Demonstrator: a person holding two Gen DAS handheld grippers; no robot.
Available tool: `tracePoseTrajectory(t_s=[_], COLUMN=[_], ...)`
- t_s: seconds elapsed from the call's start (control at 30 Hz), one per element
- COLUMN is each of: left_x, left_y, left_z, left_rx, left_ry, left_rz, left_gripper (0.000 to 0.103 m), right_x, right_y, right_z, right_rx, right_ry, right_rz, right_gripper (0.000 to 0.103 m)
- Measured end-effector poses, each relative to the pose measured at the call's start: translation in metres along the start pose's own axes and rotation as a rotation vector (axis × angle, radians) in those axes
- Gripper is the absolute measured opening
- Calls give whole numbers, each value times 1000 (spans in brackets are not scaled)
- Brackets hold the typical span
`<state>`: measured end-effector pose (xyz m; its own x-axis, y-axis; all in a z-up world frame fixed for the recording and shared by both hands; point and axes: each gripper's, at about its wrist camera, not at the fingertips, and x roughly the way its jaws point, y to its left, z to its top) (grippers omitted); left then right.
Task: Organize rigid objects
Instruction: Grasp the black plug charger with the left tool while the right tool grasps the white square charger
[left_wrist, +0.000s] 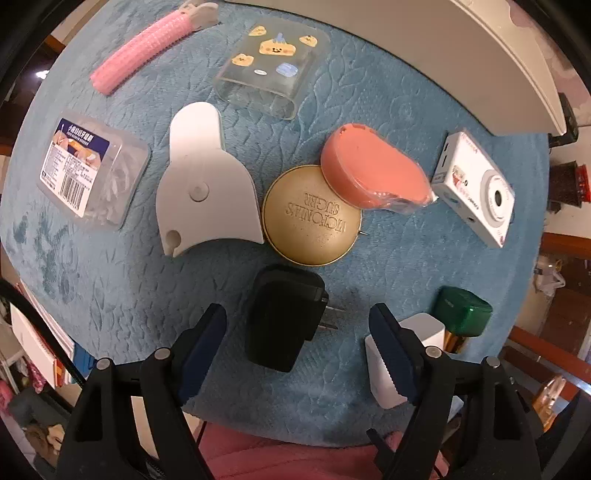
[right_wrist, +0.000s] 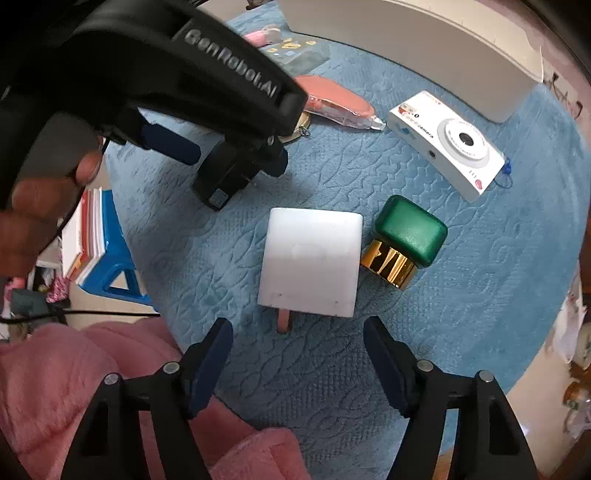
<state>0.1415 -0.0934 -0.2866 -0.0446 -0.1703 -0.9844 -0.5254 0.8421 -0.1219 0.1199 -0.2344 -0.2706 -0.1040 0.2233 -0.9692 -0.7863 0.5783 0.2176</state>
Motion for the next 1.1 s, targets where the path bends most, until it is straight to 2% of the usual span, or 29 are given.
tracePoseTrajectory(t_s=[0.17,0.43,0.63,1.1], left_x=[11,16,12,-6], left_y=[-2,-1,1,44], left_z=[2,-9,-12,-36], left_rx=[-26,-37,-65,-102], left_ry=[22,-5,-2,-23], left_rz=[11,-3,-4,-24], left_gripper=[62,62,62,61], right_x=[3,5,6,12], right_y=[-7,-21,-28,-27], right_z=[7,11,14,25], right_rx=[29,104,142,228], right_ry=[14,25,34,52], right_rz=[34,56,49,-9], right_gripper=[68,60,60,59])
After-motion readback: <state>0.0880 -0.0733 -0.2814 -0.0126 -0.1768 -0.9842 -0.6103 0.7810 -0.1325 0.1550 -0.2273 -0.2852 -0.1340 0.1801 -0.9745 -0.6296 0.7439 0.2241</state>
